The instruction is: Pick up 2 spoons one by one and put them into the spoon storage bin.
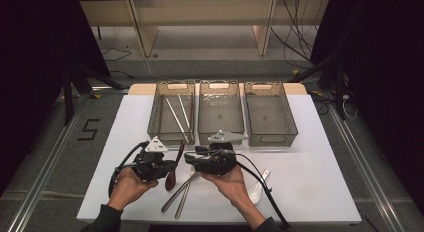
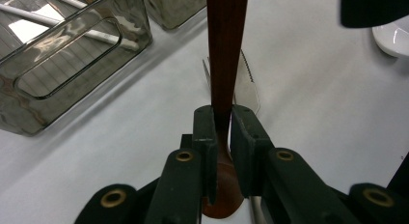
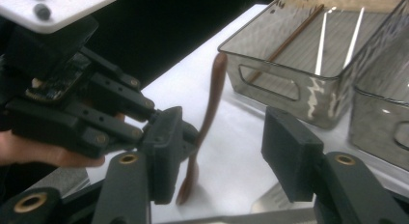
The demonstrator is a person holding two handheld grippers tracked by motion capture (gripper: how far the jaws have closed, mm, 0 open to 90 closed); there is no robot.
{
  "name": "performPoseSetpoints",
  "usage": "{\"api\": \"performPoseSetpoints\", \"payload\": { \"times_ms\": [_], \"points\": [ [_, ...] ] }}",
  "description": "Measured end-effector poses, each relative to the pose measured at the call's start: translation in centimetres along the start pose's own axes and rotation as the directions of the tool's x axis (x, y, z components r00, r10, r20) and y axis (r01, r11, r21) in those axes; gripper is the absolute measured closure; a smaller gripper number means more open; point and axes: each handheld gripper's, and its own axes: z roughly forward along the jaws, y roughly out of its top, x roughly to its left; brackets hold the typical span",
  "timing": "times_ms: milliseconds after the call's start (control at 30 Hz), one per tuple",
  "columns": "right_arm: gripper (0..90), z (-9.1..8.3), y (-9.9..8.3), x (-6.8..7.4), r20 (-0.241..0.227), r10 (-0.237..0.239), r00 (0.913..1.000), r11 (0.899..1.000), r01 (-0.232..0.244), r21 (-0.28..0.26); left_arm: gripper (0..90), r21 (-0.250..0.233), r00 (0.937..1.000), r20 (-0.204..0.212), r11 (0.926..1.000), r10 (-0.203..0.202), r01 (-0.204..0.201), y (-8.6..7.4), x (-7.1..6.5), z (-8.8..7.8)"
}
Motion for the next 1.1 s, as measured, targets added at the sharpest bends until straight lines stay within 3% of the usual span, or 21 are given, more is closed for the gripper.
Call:
{"api": "performPoseSetpoints", "payload": {
  "times_ms": [500, 667, 867, 967, 1000, 1100],
  "points": [
    [62.0, 2.9, 0.9, 0.5, -0.011, 0.072, 0.9974, 0.997, -0.071, 0.036, 80.5, -0.004, 0.9999, -0.007, 0.9999, 0.014, -0.015, 0.2, -0.3, -0.2],
    [66.9, 3.3, 1.0, 0.7, -0.018, 0.078, 0.9968, 0.996, -0.077, 0.034, 80.4, -0.006, 0.9998, -0.006, 0.9998, 0.019, -0.019, 0.2, -0.4, -0.3],
    [81.3, 3.3, 1.2, 0.8, -0.013, 0.081, 0.9967, 0.997, -0.08, 0.023, 80.3, -0.013, 0.9997, -0.009, 0.9997, 0.022, -0.022, 0.3, -0.6, -0.3],
    [83.9, 3.1, 1.3, 0.7, 0.0, 0.082, 0.9967, 0.997, -0.082, 0.013, 80.6, -0.019, 0.9999, 0.011, 0.9998, 0.006, -0.005, 0.5, -0.6, -0.6],
    [84.2, 2.9, 1.4, 0.6, 0.011, 0.079, 0.9969, 0.997, -0.079, 0.01, 86.7, -0.03, 1.0, 0.004, 0.9995, 0.005, -0.005, 0.5, -0.6, -0.7],
    [84.5, 2.3, 1.9, 0.4, 0.005, 0.081, 0.9967, 0.997, -0.081, -0.012, 66.9, -0.056, 0.9998, 0.017, 0.9984, -0.007, 0.008, 0.9, -0.6, -1.3]
  ]
}}
